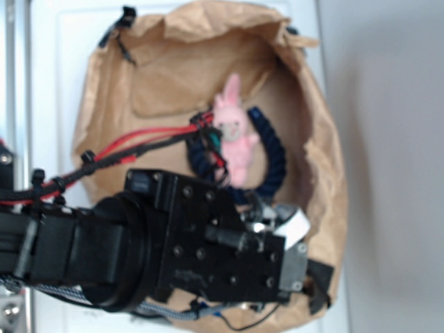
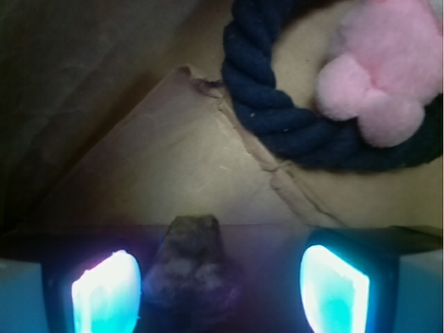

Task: Grab the rock.

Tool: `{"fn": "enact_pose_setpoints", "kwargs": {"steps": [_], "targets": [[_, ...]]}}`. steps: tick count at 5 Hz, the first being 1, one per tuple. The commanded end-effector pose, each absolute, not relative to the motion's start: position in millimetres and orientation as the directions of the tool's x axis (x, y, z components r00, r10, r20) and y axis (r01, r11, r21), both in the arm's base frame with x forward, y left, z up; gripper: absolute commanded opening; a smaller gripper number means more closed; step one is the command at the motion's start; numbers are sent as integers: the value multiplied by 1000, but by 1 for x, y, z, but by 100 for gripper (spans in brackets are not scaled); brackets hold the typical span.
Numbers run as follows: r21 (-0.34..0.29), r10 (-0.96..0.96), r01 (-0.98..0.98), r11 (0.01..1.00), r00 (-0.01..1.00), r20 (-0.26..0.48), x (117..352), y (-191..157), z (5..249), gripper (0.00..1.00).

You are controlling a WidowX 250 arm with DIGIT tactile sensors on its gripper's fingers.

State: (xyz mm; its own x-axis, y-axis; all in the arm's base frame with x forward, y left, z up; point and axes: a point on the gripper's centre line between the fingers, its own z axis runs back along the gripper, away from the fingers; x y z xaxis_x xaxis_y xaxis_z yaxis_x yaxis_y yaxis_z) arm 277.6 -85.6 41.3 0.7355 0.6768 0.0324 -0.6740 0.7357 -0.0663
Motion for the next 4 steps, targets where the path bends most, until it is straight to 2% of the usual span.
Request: {"fn": "enact_pose_setpoints", "kwargs": {"steps": [1, 2, 3, 4], "targets": [[-80, 660, -656, 751, 750, 43, 281, -90, 39, 100], [-75, 658, -654, 753, 752, 51, 281, -90, 35, 100], [-89, 659, -654, 751, 751, 47, 280, -88, 35, 0], [-91, 664, -659, 747, 747, 43, 280, -87, 36, 0]]}}
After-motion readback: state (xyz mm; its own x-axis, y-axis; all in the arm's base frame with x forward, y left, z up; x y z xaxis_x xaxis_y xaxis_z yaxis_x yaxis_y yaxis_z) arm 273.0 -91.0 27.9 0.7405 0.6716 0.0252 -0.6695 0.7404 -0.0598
